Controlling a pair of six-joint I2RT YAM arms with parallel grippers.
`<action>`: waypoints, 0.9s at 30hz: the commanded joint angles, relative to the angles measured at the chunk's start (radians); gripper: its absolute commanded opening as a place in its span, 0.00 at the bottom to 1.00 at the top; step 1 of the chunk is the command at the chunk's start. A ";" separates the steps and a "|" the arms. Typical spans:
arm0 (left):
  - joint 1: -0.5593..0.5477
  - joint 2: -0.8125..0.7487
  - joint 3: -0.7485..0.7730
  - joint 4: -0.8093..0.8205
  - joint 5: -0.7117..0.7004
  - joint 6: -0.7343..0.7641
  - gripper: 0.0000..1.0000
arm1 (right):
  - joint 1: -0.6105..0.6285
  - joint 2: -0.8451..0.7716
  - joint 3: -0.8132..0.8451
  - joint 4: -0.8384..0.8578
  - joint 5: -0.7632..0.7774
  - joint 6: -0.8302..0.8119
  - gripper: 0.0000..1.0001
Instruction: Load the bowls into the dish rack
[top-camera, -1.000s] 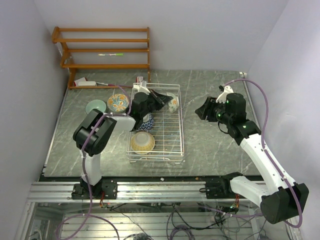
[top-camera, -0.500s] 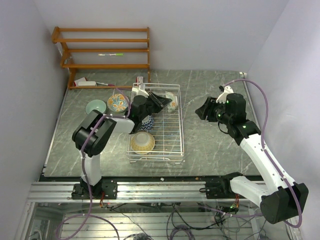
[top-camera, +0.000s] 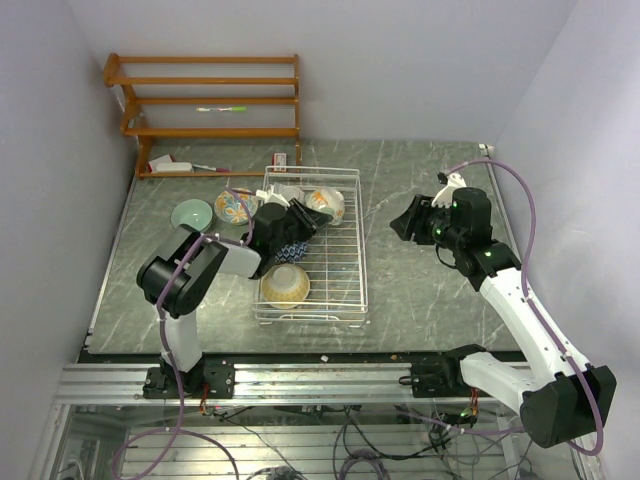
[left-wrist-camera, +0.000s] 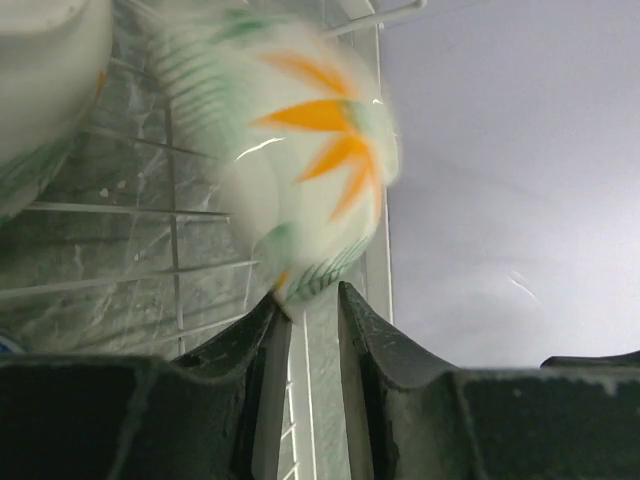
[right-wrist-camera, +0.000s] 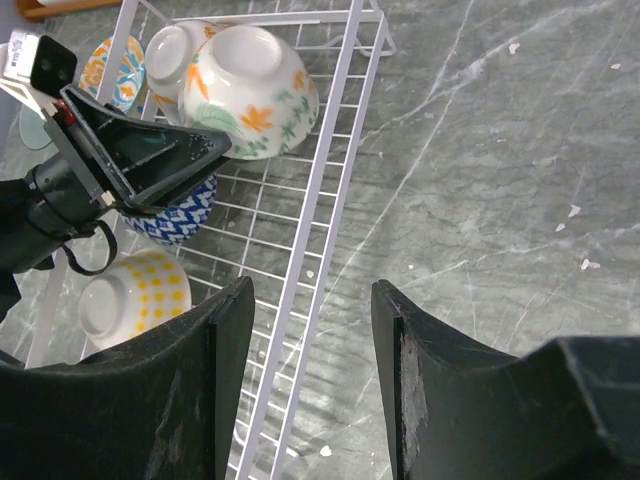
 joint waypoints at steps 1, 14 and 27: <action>0.031 0.024 -0.062 -0.134 -0.042 0.041 0.35 | -0.009 -0.003 -0.011 0.022 -0.014 0.003 0.50; 0.036 -0.061 -0.048 -0.224 -0.044 0.086 0.49 | -0.008 0.000 -0.006 0.029 -0.025 0.013 0.50; 0.028 -0.144 0.177 -0.590 -0.058 0.294 0.48 | -0.009 0.001 0.001 0.037 -0.032 0.015 0.50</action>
